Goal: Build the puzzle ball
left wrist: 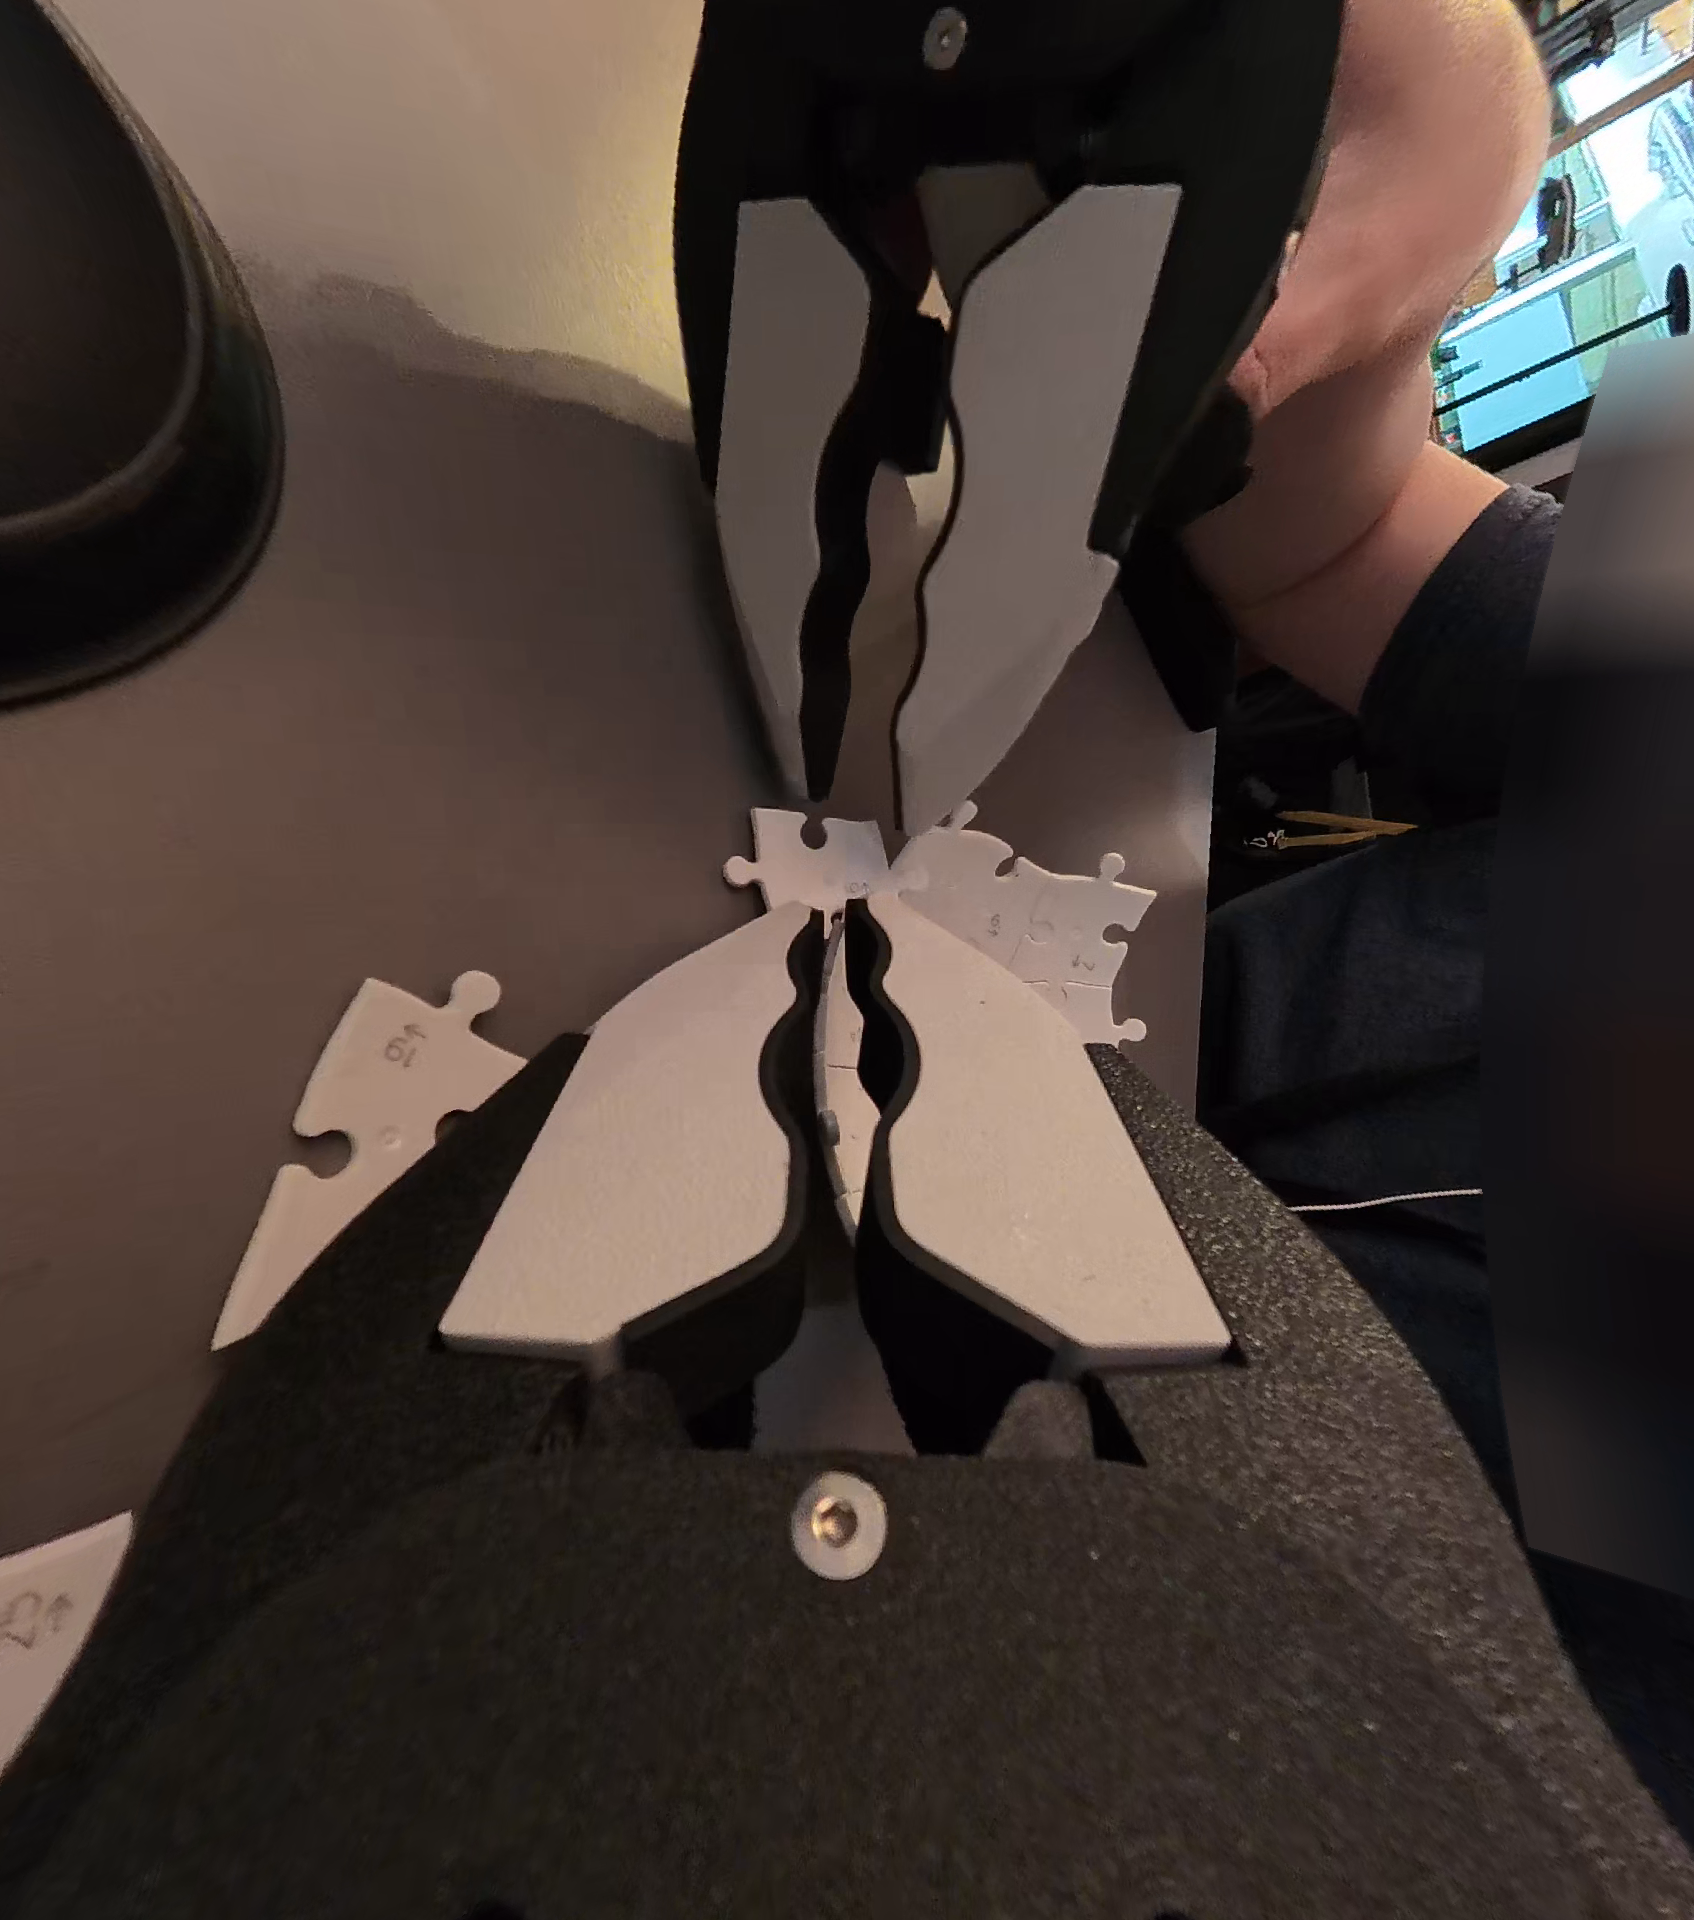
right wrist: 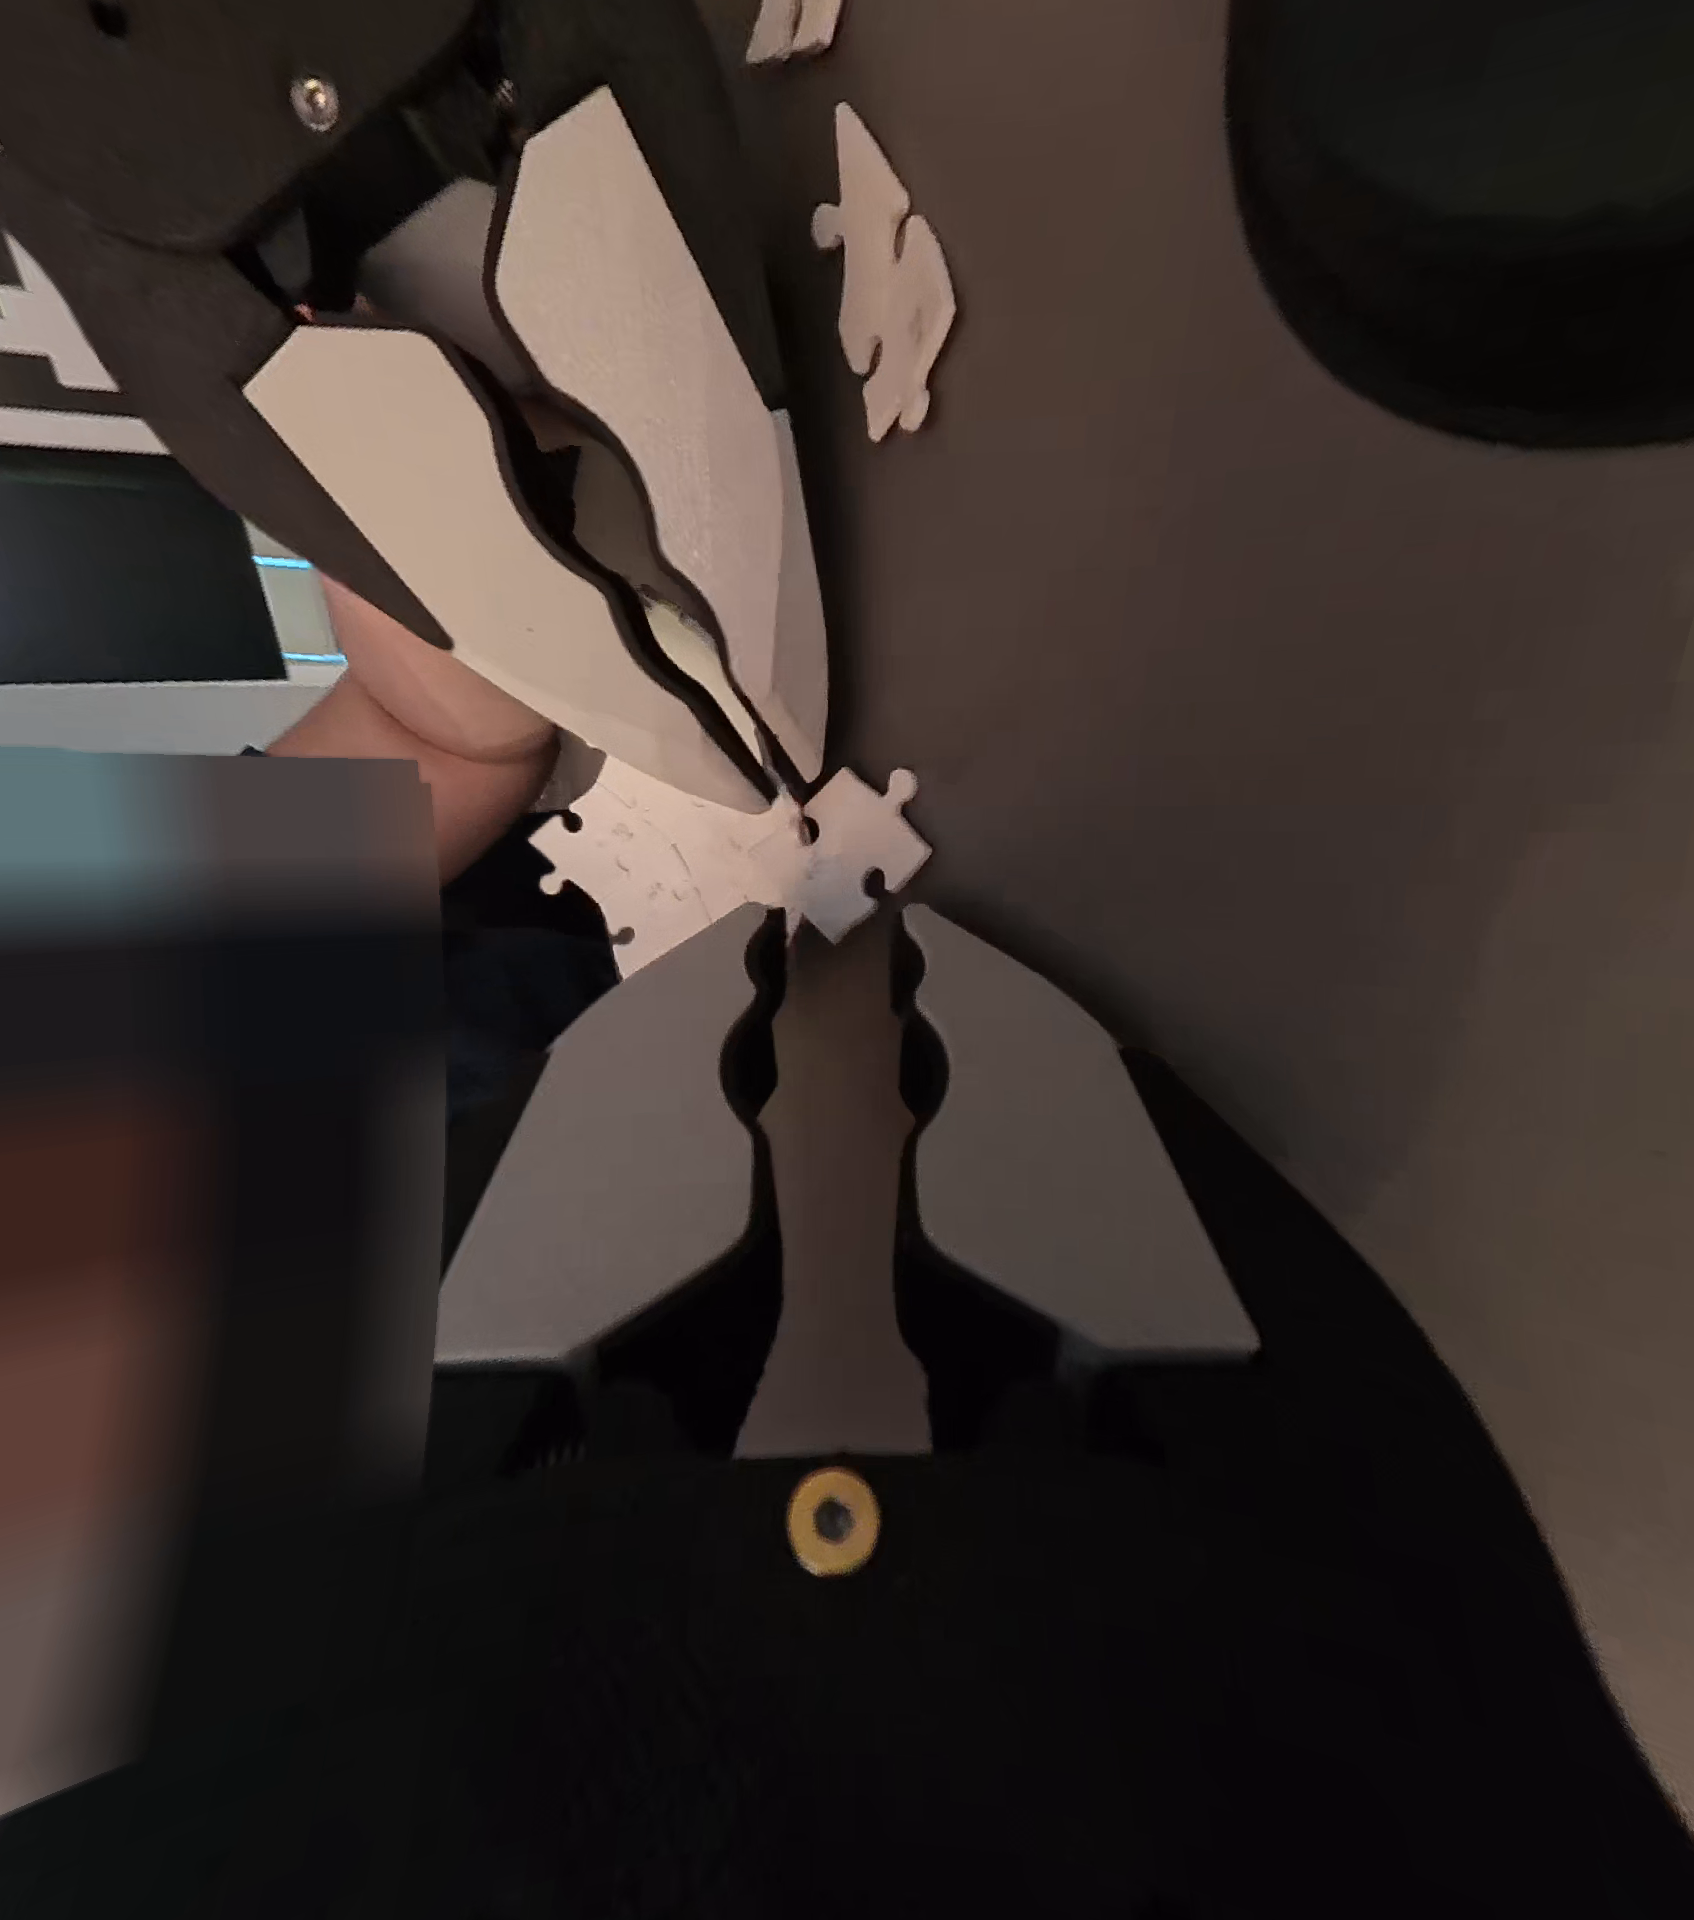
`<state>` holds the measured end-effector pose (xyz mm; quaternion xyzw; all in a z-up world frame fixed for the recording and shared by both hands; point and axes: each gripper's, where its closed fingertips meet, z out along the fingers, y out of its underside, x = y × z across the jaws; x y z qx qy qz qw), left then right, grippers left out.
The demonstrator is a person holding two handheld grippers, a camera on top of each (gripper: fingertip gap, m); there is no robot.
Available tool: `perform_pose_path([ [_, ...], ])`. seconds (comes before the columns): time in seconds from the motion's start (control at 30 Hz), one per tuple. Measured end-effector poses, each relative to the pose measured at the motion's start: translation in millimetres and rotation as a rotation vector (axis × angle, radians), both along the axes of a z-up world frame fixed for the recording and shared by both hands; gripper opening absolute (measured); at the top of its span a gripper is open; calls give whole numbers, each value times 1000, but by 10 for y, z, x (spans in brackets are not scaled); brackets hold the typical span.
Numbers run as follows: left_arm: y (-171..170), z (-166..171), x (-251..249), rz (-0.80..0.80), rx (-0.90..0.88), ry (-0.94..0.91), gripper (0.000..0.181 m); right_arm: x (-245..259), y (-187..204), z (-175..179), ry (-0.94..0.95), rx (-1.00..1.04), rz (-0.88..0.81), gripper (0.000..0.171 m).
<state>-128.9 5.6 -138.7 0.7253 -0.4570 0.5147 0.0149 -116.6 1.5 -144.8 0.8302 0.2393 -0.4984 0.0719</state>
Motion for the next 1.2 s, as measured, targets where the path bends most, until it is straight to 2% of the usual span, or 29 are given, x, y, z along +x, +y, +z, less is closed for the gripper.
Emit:
perform_pose_path([
  [0.33, -4, 10, -5, -4, 7, -3, 4, -61, -49, -1, 110, -117, -23, 8],
  [0.6, -14, 9, -14, -6, -13, -2, 4, -29, -18, 29, 135, -95, -26, 1],
  [0.83, -9, 0, -18, -4, -18, 1, 4, 13, -8, 6, 136, -137, -44, 1],
  [1.03, 1, 8, -38, 2, -17, 1, 4, -24, 6, 24, 141, -137, -80, 14],
  [1.2, 1, 19, -52, 6, -20, -3, 4, -87, -38, 41, 150, -153, -79, 17],
])
